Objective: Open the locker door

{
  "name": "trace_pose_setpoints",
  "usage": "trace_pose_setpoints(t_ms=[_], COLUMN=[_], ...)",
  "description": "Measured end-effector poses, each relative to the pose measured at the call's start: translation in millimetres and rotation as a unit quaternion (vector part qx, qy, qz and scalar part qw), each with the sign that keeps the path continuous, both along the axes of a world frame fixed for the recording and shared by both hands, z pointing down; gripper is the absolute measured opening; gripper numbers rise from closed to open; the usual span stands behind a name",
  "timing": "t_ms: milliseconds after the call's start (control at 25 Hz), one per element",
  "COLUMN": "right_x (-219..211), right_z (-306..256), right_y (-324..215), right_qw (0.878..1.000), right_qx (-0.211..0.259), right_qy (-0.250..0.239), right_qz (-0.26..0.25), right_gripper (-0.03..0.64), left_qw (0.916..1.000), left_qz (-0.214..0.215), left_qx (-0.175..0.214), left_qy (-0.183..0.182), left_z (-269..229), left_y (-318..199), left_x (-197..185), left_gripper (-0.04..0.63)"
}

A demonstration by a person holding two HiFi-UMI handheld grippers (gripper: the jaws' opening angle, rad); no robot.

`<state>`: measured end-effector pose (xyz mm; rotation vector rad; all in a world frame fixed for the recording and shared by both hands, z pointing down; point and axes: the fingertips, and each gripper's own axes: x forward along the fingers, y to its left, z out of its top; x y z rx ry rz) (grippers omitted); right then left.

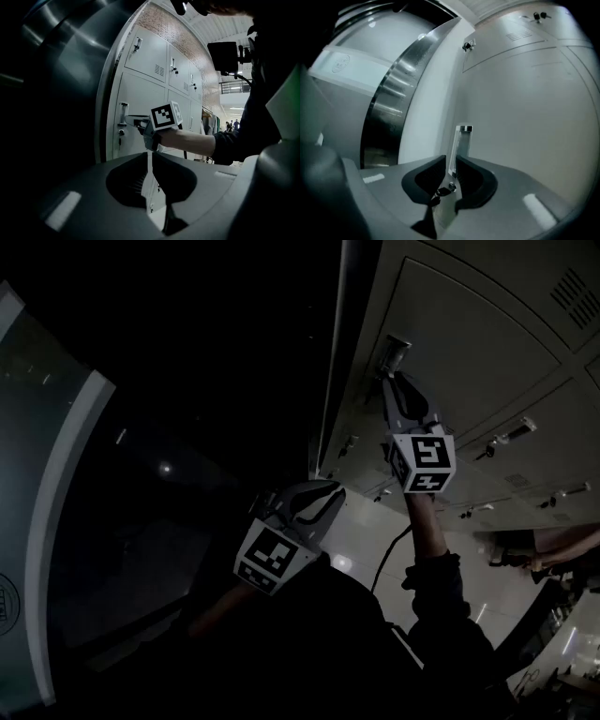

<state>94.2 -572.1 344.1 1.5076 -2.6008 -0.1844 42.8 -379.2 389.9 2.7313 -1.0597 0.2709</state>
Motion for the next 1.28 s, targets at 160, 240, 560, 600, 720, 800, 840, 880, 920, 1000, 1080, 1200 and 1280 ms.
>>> trace_pose_setpoints(t_ms=[160,240,560,600,720,800,840,880,920,1000,1080,1200,1280], right_x=[-13,-17,-21,-20,-21,-24,-25,-26,-26,-24,-14,11,31], right_z=[4,4,3,3,2,1,1,0,-1,-3,-2,-8,-7], right_y=[-28,-35,-44,-44,-38,-22,-10,4,19,55,94,150,184], right_qw=[1.000,0.999,0.994,0.993,0.994,0.996,0.996,0.996,0.997,0.997,0.996,0.995,0.994], right_qx=[-0.003,-0.001,-0.009,-0.011,-0.024,-0.022,-0.019,-0.017,-0.014,-0.008,-0.001,0.016,0.024], right_qy=[0.001,-0.006,-0.066,-0.070,-0.072,-0.072,-0.073,-0.074,-0.077,-0.082,-0.087,-0.096,-0.096], right_qz=[0.025,0.038,0.091,0.091,0.073,0.055,0.047,0.037,0.027,0.006,-0.003,0.025,0.046], right_gripper=[0.054,0.035,0.026,0.025,0.029,0.029,0.031,0.034,0.034,0.031,0.040,0.044,0.036], left_qw=[0.9998,0.9997,0.9989,0.9986,0.9980,0.9978,0.9979,0.9979,0.9980,0.9982,0.9985,0.9989,0.9991], left_qz=[0.017,0.022,0.037,0.039,0.042,0.040,0.041,0.043,0.044,0.040,0.034,0.038,0.036], left_qx=[0.007,0.005,-0.021,-0.025,-0.034,-0.039,-0.039,-0.037,-0.035,-0.033,-0.032,-0.018,-0.013], left_qy=[-0.002,0.002,0.022,0.024,0.032,0.034,0.033,0.031,0.030,0.030,0.029,0.021,0.017], left_z=[0,2,19,21,26,31,32,31,30,28,28,21,23], left_y=[-19,-24,-24,-23,-15,-8,-5,-2,3,15,32,68,100], left_x=[-13,-19,-35,-36,-37,-36,-35,-34,-33,-31,-28,-19,-12], left_gripper=[0.049,0.049,0.049,0.049,0.049,0.049,0.049,0.049,0.049,0.049,0.049,0.049,0.049])
